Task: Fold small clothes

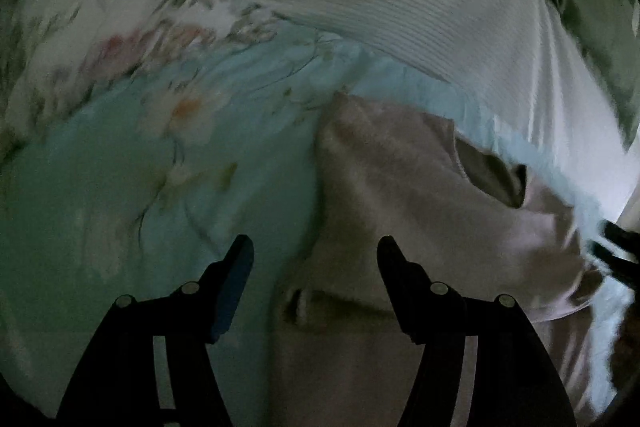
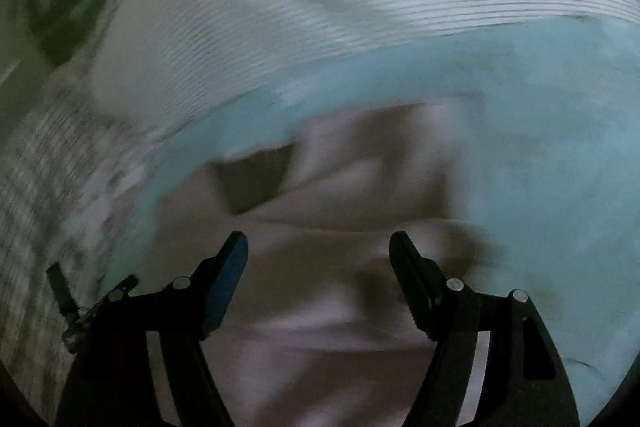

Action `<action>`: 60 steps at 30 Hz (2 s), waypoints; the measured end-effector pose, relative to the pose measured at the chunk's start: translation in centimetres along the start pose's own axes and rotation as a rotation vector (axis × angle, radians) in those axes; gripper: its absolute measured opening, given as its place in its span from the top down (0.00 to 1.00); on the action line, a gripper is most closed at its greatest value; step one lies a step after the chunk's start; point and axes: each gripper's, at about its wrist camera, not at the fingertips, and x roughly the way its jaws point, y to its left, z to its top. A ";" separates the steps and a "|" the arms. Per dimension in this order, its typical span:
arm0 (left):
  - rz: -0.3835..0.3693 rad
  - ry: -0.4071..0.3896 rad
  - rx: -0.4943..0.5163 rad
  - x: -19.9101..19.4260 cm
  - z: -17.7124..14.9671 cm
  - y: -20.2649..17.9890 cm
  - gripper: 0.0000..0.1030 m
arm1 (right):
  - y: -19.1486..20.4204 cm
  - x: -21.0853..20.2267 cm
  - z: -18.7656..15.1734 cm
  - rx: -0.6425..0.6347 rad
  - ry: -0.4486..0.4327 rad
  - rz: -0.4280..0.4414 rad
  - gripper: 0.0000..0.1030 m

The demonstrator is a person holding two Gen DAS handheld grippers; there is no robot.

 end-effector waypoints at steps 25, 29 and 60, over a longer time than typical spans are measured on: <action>0.118 0.051 0.035 3.6 -1.1 0.9 0.31 | -2.5 -1.6 -1.4 -0.048 -0.033 -0.230 0.61; 0.147 0.045 0.055 3.6 -1.2 0.5 0.31 | 1.8 -0.3 -0.3 -0.137 -0.018 -0.044 0.50; -0.154 0.211 0.104 -13.4 -15.5 6.8 0.24 | -0.7 -14.1 -16.9 -0.038 0.120 0.118 0.28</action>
